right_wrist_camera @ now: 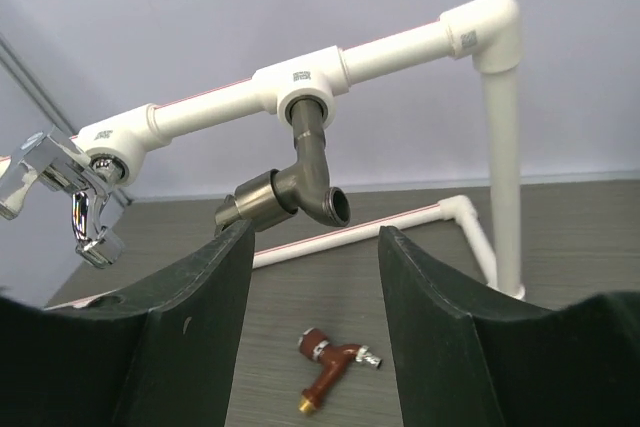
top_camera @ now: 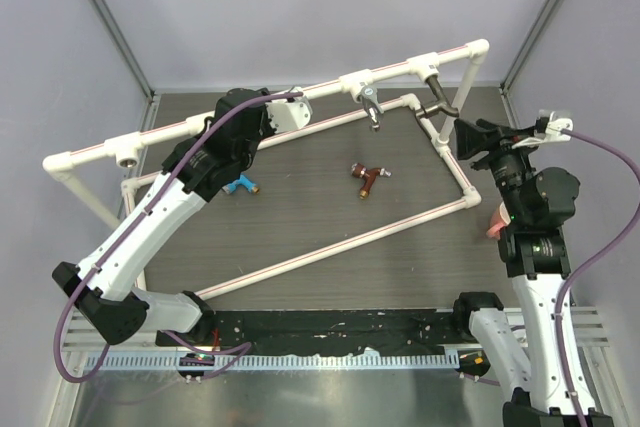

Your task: Install the water faucets

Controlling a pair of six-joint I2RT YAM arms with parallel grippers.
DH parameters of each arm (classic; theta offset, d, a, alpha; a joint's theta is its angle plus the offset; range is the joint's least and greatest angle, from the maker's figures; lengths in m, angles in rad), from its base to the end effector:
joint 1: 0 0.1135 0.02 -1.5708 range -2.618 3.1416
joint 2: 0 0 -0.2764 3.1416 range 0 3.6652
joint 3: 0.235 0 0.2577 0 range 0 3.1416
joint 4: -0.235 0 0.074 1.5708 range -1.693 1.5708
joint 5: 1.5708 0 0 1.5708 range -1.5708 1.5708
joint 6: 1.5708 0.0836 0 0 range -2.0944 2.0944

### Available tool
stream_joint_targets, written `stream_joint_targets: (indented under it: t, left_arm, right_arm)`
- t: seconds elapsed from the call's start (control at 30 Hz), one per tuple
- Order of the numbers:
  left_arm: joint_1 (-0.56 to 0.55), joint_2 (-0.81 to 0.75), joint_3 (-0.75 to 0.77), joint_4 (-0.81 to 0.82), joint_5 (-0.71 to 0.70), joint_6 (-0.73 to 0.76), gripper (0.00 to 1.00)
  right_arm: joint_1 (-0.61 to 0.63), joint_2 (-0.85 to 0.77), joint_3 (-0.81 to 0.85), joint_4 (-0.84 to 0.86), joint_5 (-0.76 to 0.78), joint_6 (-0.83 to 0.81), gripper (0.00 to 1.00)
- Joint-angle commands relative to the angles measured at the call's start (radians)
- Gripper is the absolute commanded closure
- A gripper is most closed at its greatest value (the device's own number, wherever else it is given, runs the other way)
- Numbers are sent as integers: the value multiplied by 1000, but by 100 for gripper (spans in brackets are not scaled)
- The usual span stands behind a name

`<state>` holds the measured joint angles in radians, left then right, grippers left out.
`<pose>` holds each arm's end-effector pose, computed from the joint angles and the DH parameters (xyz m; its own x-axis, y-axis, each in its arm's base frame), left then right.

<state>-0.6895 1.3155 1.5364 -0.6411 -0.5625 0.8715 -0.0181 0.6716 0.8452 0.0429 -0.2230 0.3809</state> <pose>0.2704 -0.1652 0.4354 -0.0783 0.9036 -0.4212 0.3455 0.4209 0.8388 0.1923 0.0150 0.4213 0.1257 0.3603 -0.9243 -0.2639 0.9103 0.3190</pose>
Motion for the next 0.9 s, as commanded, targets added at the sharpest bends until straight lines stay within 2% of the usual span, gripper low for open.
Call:
stream_joint_targets:
  t: [0.0, 0.2, 0.33, 0.4, 0.53, 0.73, 0.87]
  left_arm:
    - [-28, -25, 2, 38, 47, -151, 100]
    - [-30, -29, 1, 40, 47, -151, 100]
    - [-30, -29, 1, 40, 46, -151, 100]
    - [-31, -32, 1, 40, 44, -149, 100]
    - [-31, -30, -1, 41, 42, -147, 100]
    - [-31, -21, -2, 41, 38, -146, 100]
    - [-30, -22, -2, 43, 36, -144, 100]
  right_arm:
    - [17, -20, 84, -80, 2, -296, 41]
    - [128, 80, 262, -250, -67, -594, 39]
    - [223, 167, 389, -371, -18, -796, 38]
    - [285, 209, 422, -417, 11, -836, 36]
    - [404, 259, 475, -462, 118, -927, 32]
    - [572, 309, 485, -491, 385, -1056, 27]
    - [613, 345, 482, -486, 507, -1123, 27]
